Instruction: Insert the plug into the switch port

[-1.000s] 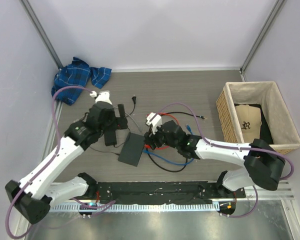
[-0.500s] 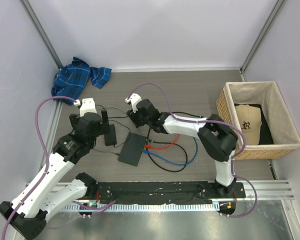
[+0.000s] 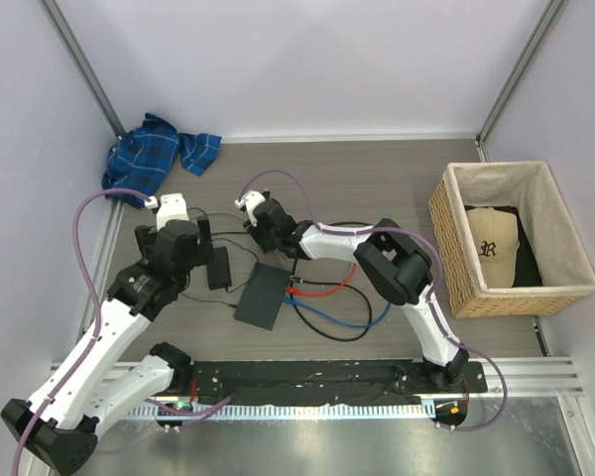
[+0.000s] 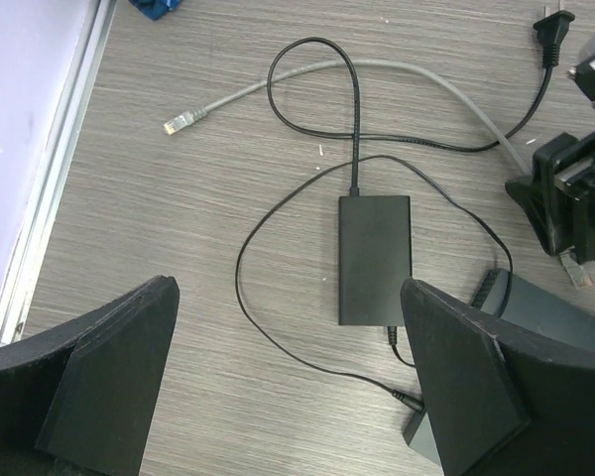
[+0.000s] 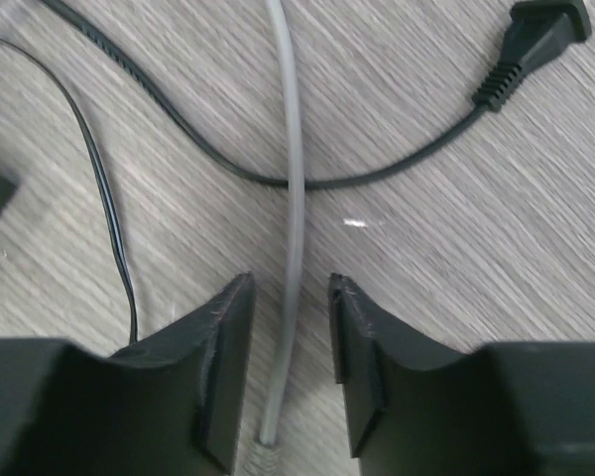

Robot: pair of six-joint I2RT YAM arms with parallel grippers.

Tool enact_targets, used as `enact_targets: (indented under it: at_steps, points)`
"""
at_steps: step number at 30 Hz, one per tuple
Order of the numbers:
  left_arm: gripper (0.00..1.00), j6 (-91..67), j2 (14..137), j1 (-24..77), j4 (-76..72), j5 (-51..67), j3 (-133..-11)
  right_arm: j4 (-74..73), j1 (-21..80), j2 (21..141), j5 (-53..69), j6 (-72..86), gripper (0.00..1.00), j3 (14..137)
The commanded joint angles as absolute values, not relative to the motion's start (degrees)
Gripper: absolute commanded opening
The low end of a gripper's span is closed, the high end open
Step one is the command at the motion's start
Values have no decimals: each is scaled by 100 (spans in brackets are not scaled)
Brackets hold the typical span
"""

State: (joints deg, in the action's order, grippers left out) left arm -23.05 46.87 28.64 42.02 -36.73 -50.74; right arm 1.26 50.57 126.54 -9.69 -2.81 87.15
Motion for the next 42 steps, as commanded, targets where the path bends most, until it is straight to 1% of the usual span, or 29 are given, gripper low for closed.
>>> enact_targets:
  at_steps: [1,4,5,7,8,9,19,23,26,30,33,36,37,42]
  points:
    - [100,-2232,4667,2760,3981,-3551,-5098,158,5071,12779,-1037,-281,38,9009]
    - [100,-2233,4702,2716,3981,-3463,-5098,167,5019,12779,-1081,-264,27,9018]
    - [100,-2232,4720,2707,3981,-3454,-5098,167,5001,12762,-1107,-264,20,9009]
    - [100,-2232,4729,2698,3990,-3410,-5098,150,4957,12683,-1107,-264,11,8965]
    - [100,-2232,4720,2690,3982,-3393,-5098,123,4931,12630,-1107,-264,3,8956]
    - [100,-2232,4720,2681,3981,-3384,-5089,114,4913,12491,-1134,-272,1,8913]
    - [100,-2241,4720,2628,3955,-3340,-5063,35,4614,11339,-1520,-667,1,8789]
    - [100,-2250,4711,2628,3955,-3331,-5045,35,4588,10454,-1635,-747,1,8439]
    - [100,-2250,4685,2602,3946,-3287,-5045,35,4588,9907,-1643,-590,1,7885]
    - [100,-2241,4667,2566,3902,-3261,-5027,237,4588,8697,-1749,-247,1,6719]
    - [100,-2250,4720,2531,3894,-3226,-5010,378,4588,8114,-1846,-10,1,6015]
    - [100,-2329,4825,2540,3902,-3120,-5018,413,4588,7428,-1889,472,1,5391]
    - [100,-2364,4860,2540,3920,-2955,-5036,430,4588,7122,-1907,562,1,5222]
    - [100,-2514,5106,2540,3824,-2365,-5063,448,4588,6321,-1986,1001,1,4230]
